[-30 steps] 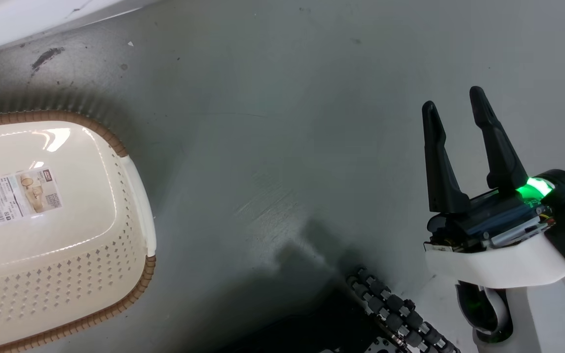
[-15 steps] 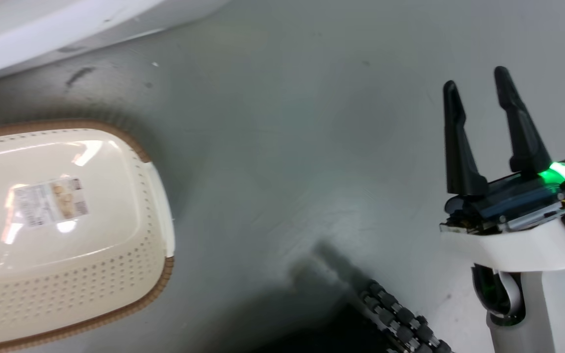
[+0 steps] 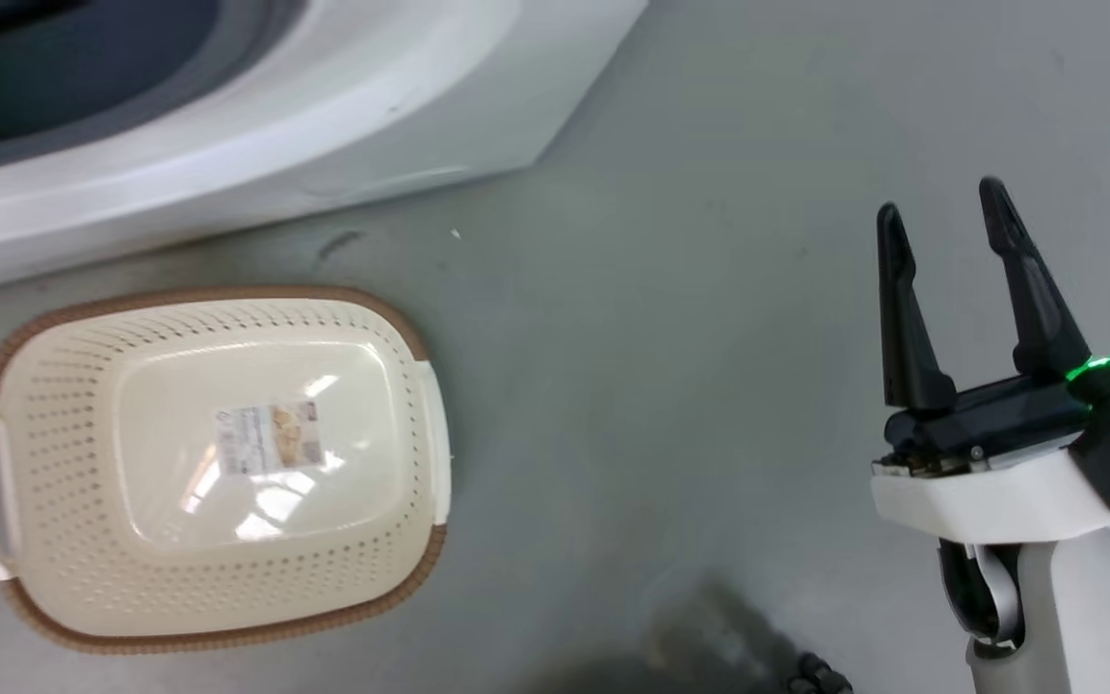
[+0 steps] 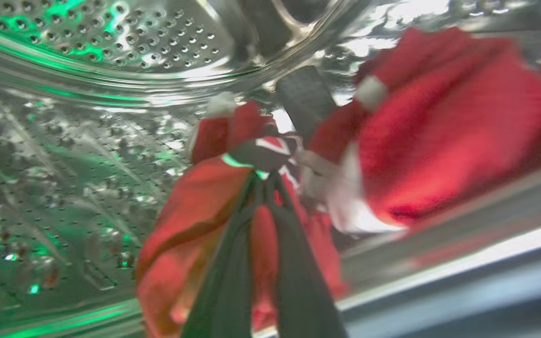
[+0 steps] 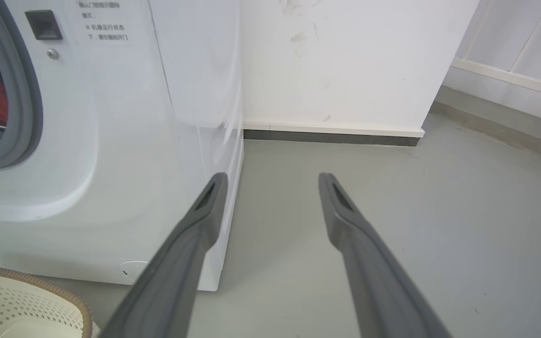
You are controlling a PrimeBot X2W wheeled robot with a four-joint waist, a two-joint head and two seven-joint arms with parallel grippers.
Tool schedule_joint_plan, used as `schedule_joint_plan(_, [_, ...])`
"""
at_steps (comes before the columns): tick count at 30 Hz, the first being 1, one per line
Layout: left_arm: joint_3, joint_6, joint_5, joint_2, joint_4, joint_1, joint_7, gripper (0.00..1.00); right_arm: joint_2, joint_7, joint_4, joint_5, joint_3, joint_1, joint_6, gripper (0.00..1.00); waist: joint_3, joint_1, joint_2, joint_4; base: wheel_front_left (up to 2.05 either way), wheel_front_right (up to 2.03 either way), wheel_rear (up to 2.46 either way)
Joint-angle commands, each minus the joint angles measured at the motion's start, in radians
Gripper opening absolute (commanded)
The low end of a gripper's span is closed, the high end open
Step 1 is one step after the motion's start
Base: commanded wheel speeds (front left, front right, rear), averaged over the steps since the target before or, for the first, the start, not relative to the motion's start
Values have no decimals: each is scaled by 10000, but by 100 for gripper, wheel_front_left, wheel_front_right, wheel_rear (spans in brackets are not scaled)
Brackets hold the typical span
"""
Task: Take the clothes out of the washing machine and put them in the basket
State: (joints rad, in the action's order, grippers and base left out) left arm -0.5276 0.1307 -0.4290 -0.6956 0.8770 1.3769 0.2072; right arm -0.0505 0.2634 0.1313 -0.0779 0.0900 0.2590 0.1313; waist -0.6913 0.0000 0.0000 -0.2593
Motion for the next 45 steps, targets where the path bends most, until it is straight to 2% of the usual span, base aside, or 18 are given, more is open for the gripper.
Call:
schedule_joint_plan(1, [-111,-15,-154,156,34,-427,-329,0,5,22,-66,107,-51,-183,-10,100,1027,0,0,672,0,0,0])
schedule_joint_plan(7, [-943,-13,-537,557,-266,-2040,-1462,0,5,22,-250,420,-61,-649,-10,100,2309,0,0,1191,0,0,0])
schedule_joint_plan(14, [-1059,-217,-806,941,-1264,-3592,-2830,0,7,21,-545,682,-169,-1273,-10,100,3726,0,0,1844,0,0,0])
schedule_joint_plan(22, [-833,-999,-1148,1102,-3098,-5038,-3644,0,7,21,-700,811,-312,-1671,-10,100,4869,0,0,2427,0,0,0])
schedule_joint_plan(37, [-465,-3084,-1500,305,-8842,-8165,-3574,0,7,21,-891,812,-518,-2354,-10,100,6155,0,0,3240,0,0,0])
schedule_joint_plan(40, [-505,-3376,-1518,183,-9608,-8681,-3493,0,8,21,-881,783,-527,-2424,-10,100,6194,0,0,3282,0,0,0])
schedule_joint_plan(45, [-700,-3564,-1670,-8,-10164,-9493,-3268,0,8,21,-928,860,-470,-2460,-10,100,6152,0,0,3284,0,0,0])
